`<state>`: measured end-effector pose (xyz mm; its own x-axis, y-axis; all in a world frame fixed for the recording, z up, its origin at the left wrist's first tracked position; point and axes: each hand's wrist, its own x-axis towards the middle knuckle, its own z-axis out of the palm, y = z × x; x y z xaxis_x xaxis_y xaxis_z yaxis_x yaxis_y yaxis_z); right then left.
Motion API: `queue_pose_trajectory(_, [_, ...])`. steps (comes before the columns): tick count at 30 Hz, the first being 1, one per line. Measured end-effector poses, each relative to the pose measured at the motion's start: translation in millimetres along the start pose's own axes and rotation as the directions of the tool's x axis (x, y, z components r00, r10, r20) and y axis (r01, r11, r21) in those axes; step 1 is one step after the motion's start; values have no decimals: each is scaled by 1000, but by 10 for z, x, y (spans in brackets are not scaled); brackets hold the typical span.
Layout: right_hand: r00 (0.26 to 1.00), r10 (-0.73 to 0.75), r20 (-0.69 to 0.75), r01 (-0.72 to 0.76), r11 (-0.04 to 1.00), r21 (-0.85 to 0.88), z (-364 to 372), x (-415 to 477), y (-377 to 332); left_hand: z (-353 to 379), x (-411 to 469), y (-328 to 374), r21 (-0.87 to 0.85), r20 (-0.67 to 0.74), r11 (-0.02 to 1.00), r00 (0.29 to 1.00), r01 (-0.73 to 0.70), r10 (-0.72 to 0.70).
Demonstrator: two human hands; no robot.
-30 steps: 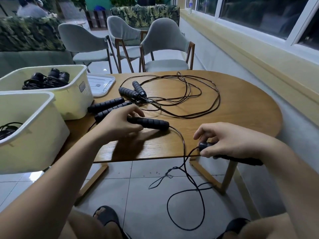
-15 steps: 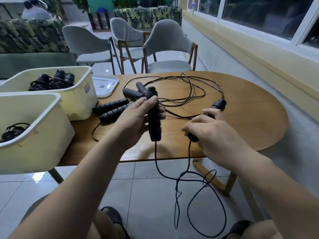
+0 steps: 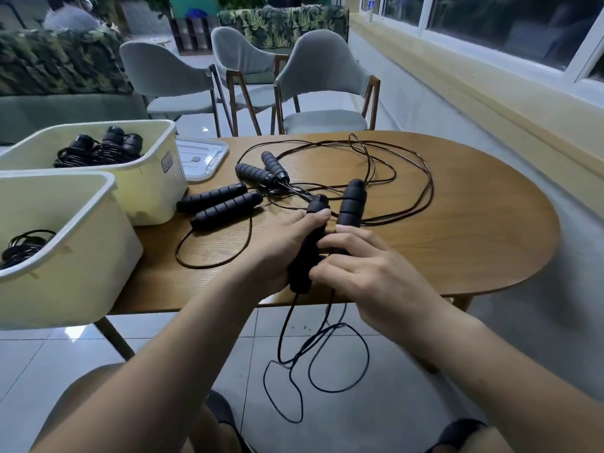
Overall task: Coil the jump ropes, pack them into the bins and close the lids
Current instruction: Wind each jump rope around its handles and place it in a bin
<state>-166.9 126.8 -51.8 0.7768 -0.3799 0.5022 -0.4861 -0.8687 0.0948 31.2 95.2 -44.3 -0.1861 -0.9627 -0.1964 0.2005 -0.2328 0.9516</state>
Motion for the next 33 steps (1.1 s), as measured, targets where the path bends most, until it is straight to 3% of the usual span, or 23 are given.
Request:
queue_pose_trajectory(7, [999,-24,33,21,994,105,142,-18,2,-40,-52,52,-87,73,996,997,6,0])
queue_pose_trajectory(15, [997,-65,37,58,986,154,172,-25,-43,-60,-69,76,-25,134,999,990,-37,40])
queue_pose_trajectory(22, [991,110,-81,-102,991,91,-39,-12,78,-99,-47,109,-42,74,993,991,-108,111])
queue_pose_trajectory(26, [991,136,-18,-136,990,-38,-61,-29,203,-60,-53,44,-22,166,994,980,-107,109])
queue_pose_trajectory(33, [993,117,27,-116,992,-40,47,-13,198,146,-160,-10,162,349,980,936,-116,54])
